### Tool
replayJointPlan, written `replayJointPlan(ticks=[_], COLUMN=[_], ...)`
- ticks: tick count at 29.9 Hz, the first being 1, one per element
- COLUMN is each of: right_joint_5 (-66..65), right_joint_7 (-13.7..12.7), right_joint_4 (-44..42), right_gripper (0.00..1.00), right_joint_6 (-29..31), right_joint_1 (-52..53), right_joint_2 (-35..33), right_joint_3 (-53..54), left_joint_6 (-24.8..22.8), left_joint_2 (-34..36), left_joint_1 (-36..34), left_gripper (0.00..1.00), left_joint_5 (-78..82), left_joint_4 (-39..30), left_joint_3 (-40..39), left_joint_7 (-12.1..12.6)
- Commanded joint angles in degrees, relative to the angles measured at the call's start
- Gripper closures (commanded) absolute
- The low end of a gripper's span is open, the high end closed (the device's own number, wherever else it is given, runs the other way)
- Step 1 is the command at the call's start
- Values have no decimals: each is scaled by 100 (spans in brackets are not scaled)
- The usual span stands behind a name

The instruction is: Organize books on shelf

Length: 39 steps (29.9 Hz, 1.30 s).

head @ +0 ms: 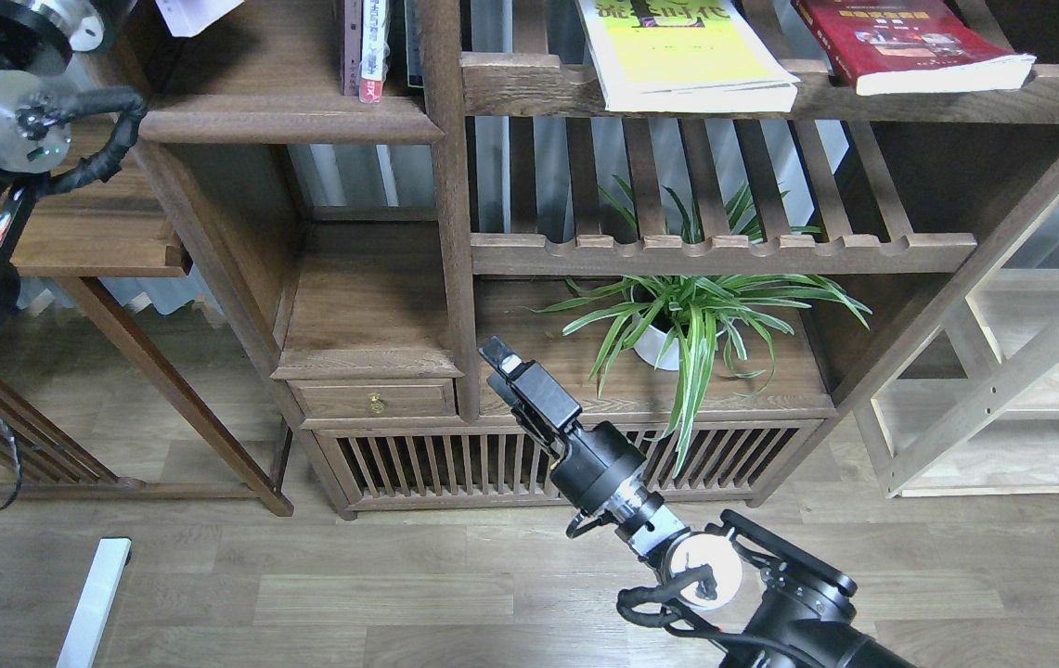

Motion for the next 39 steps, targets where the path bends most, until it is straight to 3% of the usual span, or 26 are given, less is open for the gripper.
replayJointPlan(ticks=[1, 11, 15, 17, 21, 39], right_joint_5=[5, -30, -30, -30, -30, -30], right_joint_7=[0, 9, 18, 18, 18, 18], right_joint_4=[0, 0, 18, 27, 27, 62], right_gripper=[6, 6, 6, 6, 6, 7], right_joint_6=[0, 0, 0, 0, 0, 0], right_joint_1=[166, 465, 474, 474, 474, 474], right_joint_2=[0, 0, 0, 0, 0, 0], right_joint_3=[-27, -36, -9, -1, -1, 35], left_joint_6=[-69, -200, -201, -209, -429, -394], left_joint_2=[-19, -2, -133, -405, -792, -1223], left_joint_1=[-526, -773, -939, -1132, -1388, -1353], left_gripper=[100, 99, 100, 100, 99, 99], left_joint_5=[-9, 0, 0, -27, -44, -114], left_joint_4=[617, 1189, 1751, 2181, 2719, 3194], left_joint_3=[519, 1161, 1179, 1214, 1276, 1382], left_joint_7=[-135, -196, -687, -811, -820, -785])
